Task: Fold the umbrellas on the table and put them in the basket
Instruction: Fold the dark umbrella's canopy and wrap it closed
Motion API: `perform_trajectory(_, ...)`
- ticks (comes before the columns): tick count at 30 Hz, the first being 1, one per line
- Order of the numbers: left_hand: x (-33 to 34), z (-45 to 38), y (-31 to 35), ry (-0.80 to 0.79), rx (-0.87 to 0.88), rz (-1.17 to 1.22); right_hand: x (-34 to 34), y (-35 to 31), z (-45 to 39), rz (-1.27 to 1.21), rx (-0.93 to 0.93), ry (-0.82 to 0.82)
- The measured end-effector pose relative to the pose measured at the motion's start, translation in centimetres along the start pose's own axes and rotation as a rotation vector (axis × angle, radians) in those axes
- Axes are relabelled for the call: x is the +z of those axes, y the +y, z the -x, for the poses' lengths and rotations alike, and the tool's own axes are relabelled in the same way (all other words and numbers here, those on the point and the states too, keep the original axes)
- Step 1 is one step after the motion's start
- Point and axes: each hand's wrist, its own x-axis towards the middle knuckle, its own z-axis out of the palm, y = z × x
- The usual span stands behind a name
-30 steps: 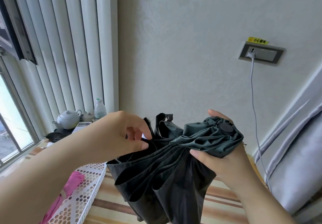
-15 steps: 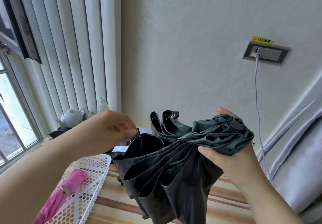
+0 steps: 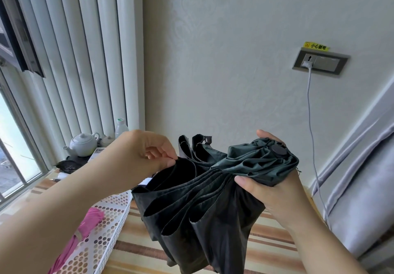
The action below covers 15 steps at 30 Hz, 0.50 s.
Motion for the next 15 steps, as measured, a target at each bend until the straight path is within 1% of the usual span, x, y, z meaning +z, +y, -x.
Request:
perform_trajectory(4, 0.3, 0.0, 2.5, -0.015, 0.085, -0.043, 0.4, -0.1, -0.1, 0.027, 0.010, -0.039)
perform_trajectory(9, 1.2, -0.4, 4.9, -0.110, 0.214, -0.065, 1.1, -0.1, -0.2, 0.044, 0.022, -0.079)
perform_trajectory(15, 3.0, -1.0, 5.4, -0.101, 0.282, -0.055, 1.8, -0.3, -0.2, 0.077, 0.030, -0.140)
